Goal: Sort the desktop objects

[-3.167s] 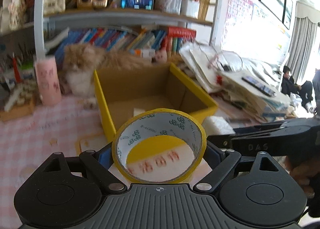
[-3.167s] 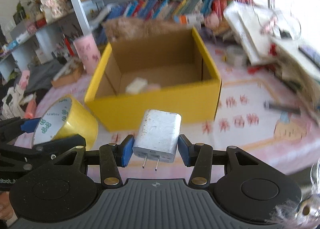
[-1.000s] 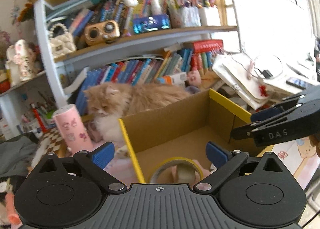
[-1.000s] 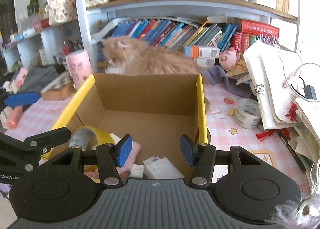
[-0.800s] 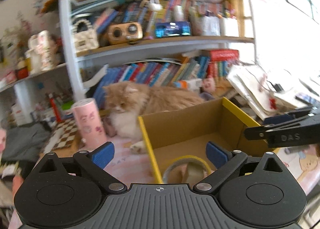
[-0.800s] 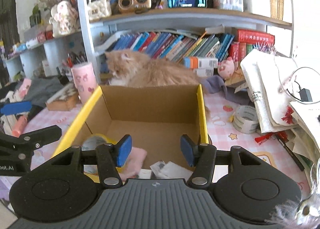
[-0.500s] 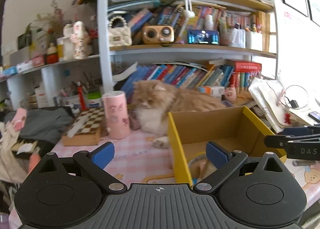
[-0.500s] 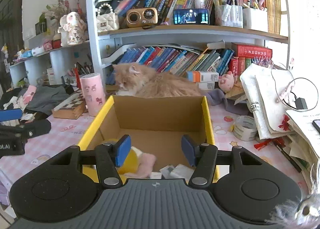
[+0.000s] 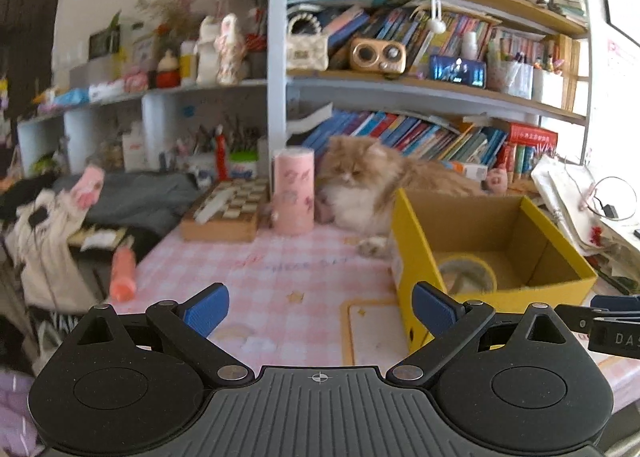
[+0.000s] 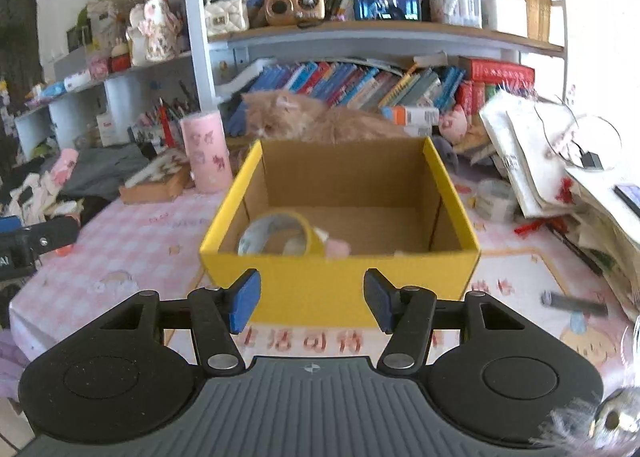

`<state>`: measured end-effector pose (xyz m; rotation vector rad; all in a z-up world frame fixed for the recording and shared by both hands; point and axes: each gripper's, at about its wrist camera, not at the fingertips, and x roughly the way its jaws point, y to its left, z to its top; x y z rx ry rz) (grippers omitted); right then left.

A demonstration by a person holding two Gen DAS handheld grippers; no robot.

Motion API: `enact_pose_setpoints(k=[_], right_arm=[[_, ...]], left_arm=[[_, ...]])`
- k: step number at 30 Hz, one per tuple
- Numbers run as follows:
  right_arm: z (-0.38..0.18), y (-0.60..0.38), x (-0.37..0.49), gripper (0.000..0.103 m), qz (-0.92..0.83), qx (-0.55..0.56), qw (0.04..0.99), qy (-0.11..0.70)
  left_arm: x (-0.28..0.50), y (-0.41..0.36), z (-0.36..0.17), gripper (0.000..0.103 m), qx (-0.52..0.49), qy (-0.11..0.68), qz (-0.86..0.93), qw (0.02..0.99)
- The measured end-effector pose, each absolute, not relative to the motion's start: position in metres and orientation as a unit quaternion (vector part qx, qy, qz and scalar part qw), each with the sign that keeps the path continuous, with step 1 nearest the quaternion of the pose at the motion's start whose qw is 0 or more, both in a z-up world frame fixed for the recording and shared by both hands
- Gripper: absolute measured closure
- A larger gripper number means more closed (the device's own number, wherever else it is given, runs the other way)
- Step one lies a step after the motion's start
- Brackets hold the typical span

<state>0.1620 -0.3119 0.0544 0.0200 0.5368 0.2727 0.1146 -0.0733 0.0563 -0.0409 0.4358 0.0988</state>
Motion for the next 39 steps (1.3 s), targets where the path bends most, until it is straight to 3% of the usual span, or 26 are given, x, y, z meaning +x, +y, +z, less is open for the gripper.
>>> enact_pose_setpoints(k=[25,39], right_arm=[[0.032,-0.249,0.085,0.04,0.109,0.011,0.943,0.314],[0.031,-0.239,0.077,0.025,0.1,0.006,0.939,0.329]], left_arm=[[0.058,-0.046,0.036,0.003,0.003,0.266,0.004,0.964],[0.053,-0.038,0.031,0.0,0.014,0.29,0.008,0.957]])
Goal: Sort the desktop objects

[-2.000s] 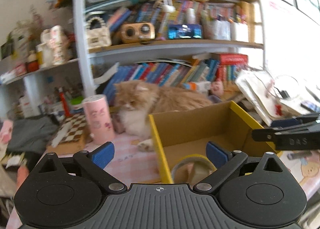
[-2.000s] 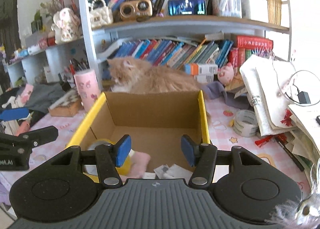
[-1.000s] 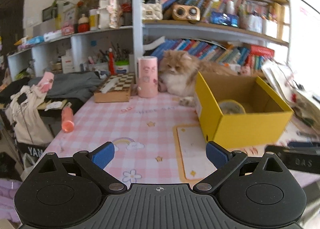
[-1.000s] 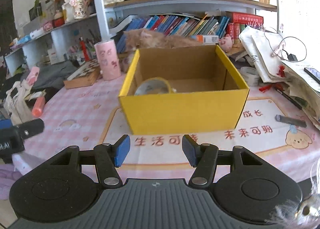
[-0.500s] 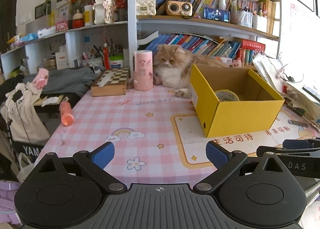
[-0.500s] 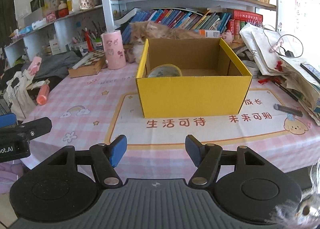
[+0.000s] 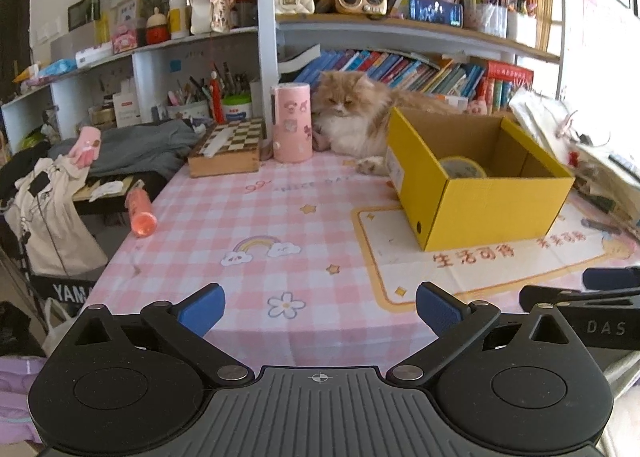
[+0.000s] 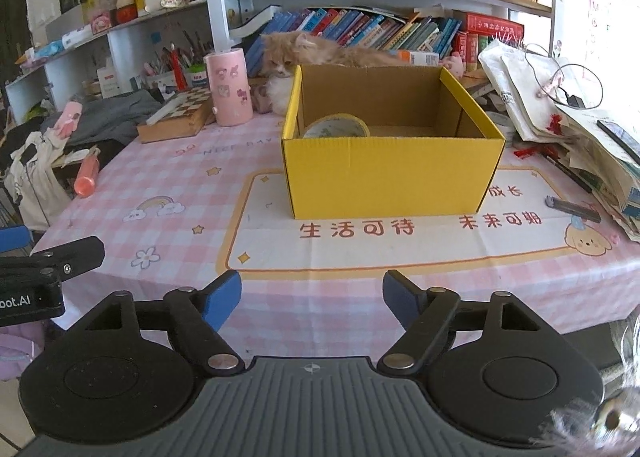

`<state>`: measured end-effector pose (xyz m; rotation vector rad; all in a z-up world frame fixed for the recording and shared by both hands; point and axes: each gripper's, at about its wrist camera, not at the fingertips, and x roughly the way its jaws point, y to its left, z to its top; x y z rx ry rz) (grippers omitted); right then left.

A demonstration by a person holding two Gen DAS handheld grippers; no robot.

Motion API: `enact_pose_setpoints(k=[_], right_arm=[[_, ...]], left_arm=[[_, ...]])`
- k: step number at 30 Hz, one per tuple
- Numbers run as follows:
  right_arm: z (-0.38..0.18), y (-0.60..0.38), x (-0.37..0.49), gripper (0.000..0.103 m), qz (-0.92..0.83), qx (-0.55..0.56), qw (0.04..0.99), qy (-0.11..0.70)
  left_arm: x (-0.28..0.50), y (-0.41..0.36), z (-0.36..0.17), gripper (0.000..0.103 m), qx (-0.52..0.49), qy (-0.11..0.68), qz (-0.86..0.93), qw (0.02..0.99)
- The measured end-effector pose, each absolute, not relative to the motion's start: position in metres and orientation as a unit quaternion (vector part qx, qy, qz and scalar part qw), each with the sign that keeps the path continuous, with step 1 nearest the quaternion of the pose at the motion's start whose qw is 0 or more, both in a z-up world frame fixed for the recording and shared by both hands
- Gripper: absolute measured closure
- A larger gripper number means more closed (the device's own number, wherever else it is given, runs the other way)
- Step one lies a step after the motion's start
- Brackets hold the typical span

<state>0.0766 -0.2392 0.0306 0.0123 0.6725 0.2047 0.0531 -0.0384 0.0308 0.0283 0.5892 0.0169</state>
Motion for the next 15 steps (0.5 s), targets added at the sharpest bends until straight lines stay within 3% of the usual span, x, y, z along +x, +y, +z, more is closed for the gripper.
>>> enact_pose_setpoints(k=[15], right_arm=[[0.0275,-0.2337,0.0741,0.02,0.099,-0.002,0.935,0.341]], left_arm=[[0.0537,-0.0364,0.0271,0.0,0.018,0.307,-0.004,0.951]])
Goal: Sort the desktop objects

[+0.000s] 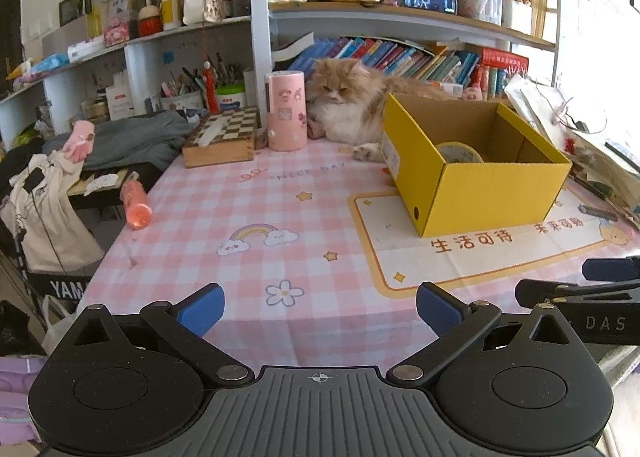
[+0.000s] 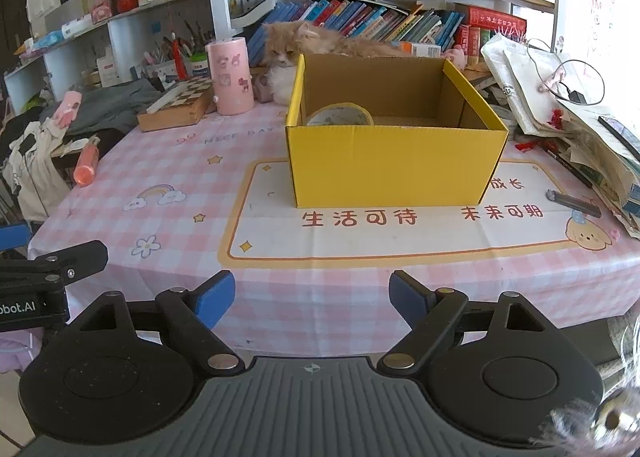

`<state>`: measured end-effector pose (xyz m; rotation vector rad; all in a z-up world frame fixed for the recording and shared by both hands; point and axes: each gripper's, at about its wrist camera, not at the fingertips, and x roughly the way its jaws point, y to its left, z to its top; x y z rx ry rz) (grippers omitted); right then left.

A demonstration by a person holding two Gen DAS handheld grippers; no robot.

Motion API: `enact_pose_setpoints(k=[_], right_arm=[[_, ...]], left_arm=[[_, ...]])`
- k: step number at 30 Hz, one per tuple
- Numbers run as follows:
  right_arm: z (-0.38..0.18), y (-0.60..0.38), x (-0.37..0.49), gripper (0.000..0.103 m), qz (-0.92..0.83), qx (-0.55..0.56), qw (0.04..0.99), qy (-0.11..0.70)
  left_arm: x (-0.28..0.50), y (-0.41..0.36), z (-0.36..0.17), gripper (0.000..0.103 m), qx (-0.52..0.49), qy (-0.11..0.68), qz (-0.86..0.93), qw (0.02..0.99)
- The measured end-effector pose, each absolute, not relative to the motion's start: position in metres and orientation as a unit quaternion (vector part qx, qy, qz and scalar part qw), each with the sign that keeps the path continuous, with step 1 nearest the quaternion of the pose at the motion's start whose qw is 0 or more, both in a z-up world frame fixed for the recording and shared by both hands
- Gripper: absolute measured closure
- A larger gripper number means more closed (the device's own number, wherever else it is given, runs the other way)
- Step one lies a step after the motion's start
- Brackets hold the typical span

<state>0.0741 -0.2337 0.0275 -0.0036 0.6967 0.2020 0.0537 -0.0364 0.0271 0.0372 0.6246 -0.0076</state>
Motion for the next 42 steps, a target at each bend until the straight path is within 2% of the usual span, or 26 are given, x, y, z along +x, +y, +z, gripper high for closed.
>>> enact_pose_setpoints(k=[42], right_arm=[[0.0232,-0.2314,0.0747,0.017,0.097,-0.009,0.931,0.352]], left_arm=[[0.0533,-0.0327,0.023,0.0,0.004,0.327,-0.019,0.945]])
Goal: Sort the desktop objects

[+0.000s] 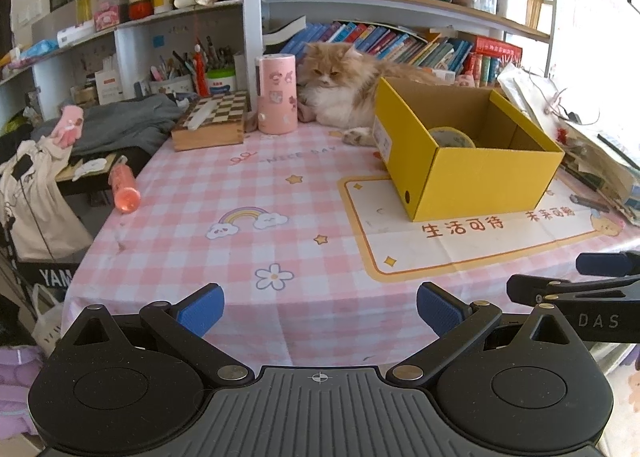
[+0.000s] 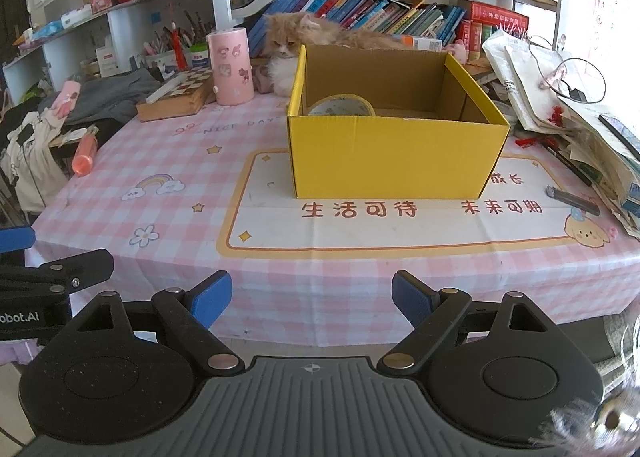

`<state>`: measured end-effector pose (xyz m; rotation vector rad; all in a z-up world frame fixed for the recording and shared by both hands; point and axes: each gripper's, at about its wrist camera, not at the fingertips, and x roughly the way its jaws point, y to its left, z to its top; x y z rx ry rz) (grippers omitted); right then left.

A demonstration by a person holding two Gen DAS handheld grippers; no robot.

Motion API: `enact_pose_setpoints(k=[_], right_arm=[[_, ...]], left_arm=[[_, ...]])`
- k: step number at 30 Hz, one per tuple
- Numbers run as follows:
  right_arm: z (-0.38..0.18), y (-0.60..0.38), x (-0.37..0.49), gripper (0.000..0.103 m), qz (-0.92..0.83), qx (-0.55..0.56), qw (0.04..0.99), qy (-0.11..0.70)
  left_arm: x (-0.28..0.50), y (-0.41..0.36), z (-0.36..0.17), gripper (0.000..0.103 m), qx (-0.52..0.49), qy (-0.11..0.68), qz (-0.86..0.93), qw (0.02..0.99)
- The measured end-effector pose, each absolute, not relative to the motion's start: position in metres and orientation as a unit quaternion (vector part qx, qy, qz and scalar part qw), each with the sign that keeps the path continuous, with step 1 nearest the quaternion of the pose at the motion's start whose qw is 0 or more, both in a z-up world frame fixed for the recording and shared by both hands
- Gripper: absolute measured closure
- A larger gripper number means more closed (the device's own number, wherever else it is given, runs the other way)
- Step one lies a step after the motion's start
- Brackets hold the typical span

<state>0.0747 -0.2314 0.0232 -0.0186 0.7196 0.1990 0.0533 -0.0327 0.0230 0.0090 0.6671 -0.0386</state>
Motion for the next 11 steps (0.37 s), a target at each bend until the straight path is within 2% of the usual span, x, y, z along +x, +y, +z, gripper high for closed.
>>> enact_pose_setpoints(k=[11], right_arm=[[0.0224,-0.2302,0.0782,0.017,0.098,-0.012,0.929,0.358]], left_arm=[[0.0577,-0.0311,0.0204,0.0,0.001,0.333,-0.018,0.943]])
